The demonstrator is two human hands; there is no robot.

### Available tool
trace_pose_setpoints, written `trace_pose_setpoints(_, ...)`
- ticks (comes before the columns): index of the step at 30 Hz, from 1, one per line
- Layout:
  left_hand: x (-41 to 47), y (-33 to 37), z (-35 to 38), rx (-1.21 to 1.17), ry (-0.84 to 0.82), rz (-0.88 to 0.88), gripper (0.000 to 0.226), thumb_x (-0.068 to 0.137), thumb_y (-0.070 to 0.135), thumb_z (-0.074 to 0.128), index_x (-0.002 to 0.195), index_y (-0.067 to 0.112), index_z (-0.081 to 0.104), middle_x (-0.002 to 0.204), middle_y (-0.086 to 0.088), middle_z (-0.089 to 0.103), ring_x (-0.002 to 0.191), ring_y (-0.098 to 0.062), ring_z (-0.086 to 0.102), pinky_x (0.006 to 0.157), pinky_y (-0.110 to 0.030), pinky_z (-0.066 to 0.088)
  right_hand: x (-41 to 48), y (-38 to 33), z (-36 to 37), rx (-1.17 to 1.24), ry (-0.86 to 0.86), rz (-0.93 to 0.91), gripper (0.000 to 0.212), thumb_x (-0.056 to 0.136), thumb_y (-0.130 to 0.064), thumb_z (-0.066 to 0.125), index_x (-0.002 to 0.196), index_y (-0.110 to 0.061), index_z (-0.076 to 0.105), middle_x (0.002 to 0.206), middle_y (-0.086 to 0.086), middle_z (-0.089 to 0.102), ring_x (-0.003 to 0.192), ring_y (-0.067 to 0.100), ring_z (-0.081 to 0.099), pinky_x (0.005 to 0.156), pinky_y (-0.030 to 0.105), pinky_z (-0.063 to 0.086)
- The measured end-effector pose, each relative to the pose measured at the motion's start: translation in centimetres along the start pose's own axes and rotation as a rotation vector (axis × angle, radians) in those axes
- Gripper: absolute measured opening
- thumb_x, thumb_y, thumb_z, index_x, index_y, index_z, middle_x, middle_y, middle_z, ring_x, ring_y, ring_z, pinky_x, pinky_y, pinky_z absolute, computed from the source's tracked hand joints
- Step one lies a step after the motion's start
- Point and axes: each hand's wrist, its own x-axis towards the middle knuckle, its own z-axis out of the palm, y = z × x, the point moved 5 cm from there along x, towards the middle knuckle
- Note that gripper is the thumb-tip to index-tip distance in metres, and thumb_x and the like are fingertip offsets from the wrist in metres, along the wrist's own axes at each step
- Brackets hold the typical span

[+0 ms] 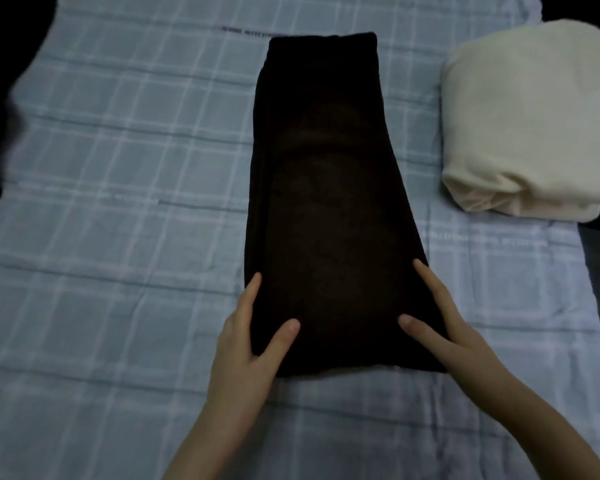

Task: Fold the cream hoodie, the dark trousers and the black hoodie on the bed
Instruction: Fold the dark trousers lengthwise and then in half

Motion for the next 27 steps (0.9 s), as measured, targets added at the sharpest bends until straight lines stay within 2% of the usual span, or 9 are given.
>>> trace_pose_setpoints(2,-0.8,-0.5,0.2,-0.043,-0.033,0.001,0.079,0.069,0.077,0.062,0.136,0.072,0.021,0.130,0.047,0.037,0.122,0.022,0.036,0.098,-0.017,0.035,-0.7,0.2,0.6,0.019,0.036,-0.005,0.072,0.078,-0.055,0.064,0.136,-0.073,0.025,0.129,-0.058,0.035,0.116,-0.032,0.038,0.081,0.001,0.043)
trace_pose_setpoints(6,-1.1,-1.5,-1.1,-0.097,-0.041,0.030,0.076,0.072,0.055,0.075,0.136,0.066,0.034,0.129,0.051,0.042,0.117,0.027,0.041,0.086,0.003,0.038,-3.0,0.5,1.7,-0.017,0.153,-0.024,0.072,0.078,-0.053,0.068,0.137,-0.070,0.030,0.136,-0.049,0.039,0.117,-0.032,0.037,0.082,0.006,0.042)
trace_pose_setpoints(8,-2.3,-2.2,-2.5,-0.082,-0.036,0.043,0.078,0.072,0.047,0.079,0.137,0.061,0.039,0.128,0.047,0.045,0.118,0.023,0.044,0.091,0.000,0.040,-5.2,0.6,2.6,-0.039,0.178,-0.032,0.072,0.077,-0.052,0.070,0.137,-0.068,0.033,0.137,-0.046,0.040,0.118,-0.029,0.038,0.083,0.007,0.043)
trace_pose_setpoints(12,-7.8,-4.4,-4.9,-0.041,-0.119,-0.015,0.078,0.070,0.044,0.083,0.132,0.066,0.041,0.127,0.045,0.049,0.123,0.011,0.049,0.105,-0.029,0.048,-11.7,1.9,5.9,-0.021,0.170,0.034,0.073,0.076,-0.046,0.073,0.135,-0.068,0.036,0.132,-0.047,0.044,0.121,-0.020,0.044,0.096,0.021,0.043)
trace_pose_setpoints(16,-13.0,-5.7,-7.4,0.004,-0.145,-0.076,0.078,0.068,0.042,0.086,0.127,0.071,0.042,0.132,0.030,0.053,0.123,-0.006,0.054,0.102,-0.039,0.051,-17.7,2.1,8.5,-0.008,0.197,0.069,0.073,0.067,-0.050,0.075,0.130,-0.068,0.042,0.121,-0.050,0.050,0.107,-0.028,0.047,0.084,0.012,0.047)
trace_pose_setpoints(19,-14.0,-4.4,-9.1,-0.009,-0.119,-0.062,0.074,0.067,0.042,0.086,0.127,0.065,0.048,0.126,0.019,0.057,0.112,-0.010,0.060,0.090,-0.038,0.057,-19.3,-0.1,8.3,0.033,0.277,0.054,0.070,0.061,-0.050,0.077,0.125,-0.065,0.052,0.116,-0.037,0.060,0.101,-0.020,0.057,0.067,0.004,0.050)
trace_pose_setpoints(21,-13.3,-2.0,-9.8,-0.006,-0.064,-0.010,0.070,0.067,0.043,0.084,0.128,0.058,0.051,0.124,0.016,0.056,0.105,-0.006,0.060,0.083,-0.031,0.058,-19.2,-2.2,7.5,0.021,0.370,0.026,0.066,0.061,-0.049,0.079,0.121,-0.063,0.055,0.119,-0.022,0.060,0.101,-0.005,0.062,0.062,0.009,0.052)
trace_pose_setpoints(23,-12.0,0.8,-10.3,0.032,-0.004,0.041,0.072,0.065,0.051,0.077,0.131,0.052,0.049,0.124,0.015,0.051,0.099,0.000,0.055,0.077,-0.024,0.052,-18.8,-4.4,6.3,-0.045,0.494,-0.020,0.061,0.065,-0.050,0.079,0.118,-0.063,0.051,0.126,-0.010,0.050,0.101,0.003,0.058,0.064,0.014,0.049)
trace_pose_setpoints(27,-9.3,6.2,-11.5,-0.086,0.188,0.138,0.069,0.067,0.055,0.070,0.131,0.045,0.047,0.125,0.013,0.036,0.098,0.000,0.054,0.070,-0.015,0.048,-17.8,-8.5,4.6,0.026,0.759,-0.206,0.056,0.056,-0.061,0.073,0.105,-0.055,0.047,0.128,-0.012,0.045,0.106,0.002,0.057,0.067,0.015,0.049)
